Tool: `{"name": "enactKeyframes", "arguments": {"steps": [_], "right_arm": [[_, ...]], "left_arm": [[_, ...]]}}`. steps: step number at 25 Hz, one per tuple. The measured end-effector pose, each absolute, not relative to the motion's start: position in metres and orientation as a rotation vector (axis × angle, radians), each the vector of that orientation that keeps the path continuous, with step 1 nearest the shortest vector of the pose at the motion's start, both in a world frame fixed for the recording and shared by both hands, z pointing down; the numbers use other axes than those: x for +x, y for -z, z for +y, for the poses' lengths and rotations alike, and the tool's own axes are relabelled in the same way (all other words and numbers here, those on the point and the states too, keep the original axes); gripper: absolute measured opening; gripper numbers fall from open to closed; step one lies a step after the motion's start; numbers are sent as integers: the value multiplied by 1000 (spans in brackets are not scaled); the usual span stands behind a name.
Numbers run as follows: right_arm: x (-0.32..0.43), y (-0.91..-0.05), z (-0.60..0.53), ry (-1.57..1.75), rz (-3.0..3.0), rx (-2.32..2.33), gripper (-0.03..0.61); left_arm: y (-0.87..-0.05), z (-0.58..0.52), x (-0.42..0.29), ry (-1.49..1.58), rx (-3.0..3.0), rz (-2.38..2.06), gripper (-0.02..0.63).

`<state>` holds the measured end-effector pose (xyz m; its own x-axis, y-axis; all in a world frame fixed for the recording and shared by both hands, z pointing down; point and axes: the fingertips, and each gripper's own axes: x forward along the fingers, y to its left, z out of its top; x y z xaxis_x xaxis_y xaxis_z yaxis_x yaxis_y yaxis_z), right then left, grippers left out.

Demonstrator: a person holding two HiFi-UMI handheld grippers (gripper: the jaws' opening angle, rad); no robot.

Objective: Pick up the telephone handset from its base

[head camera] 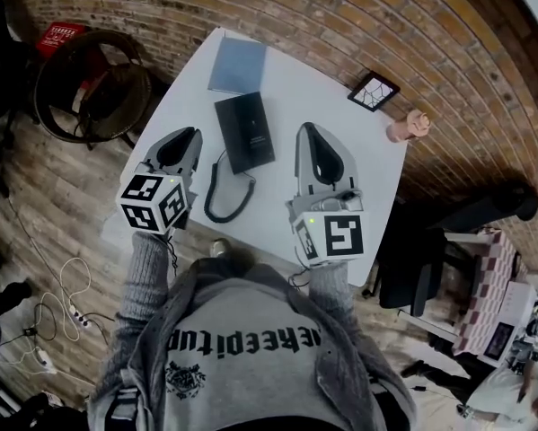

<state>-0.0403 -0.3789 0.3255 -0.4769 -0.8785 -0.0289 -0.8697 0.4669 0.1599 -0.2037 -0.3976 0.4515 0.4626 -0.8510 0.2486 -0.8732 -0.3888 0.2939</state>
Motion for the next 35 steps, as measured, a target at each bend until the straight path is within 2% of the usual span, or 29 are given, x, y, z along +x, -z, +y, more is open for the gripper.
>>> {"name": "enactKeyframes", "arguments": {"steps": [7, 13, 28, 35], "right_arm": [[-33, -345, -390, 181, -2592, 1581, 3], [-29, -354, -392, 158, -2563, 1584, 3], [2, -368, -392, 126, -2447, 1652, 3], [6, -374, -397, 112, -2415, 1659, 3]], "left_arm": [[-517, -419, -184, -158, 2223, -1298, 21], [-553, -426, -172, -178, 2145, -1205, 69], [-600, -449, -148, -90, 2002, -1048, 130], [-609, -461, -150, -79, 1972, -1043, 135]]}}
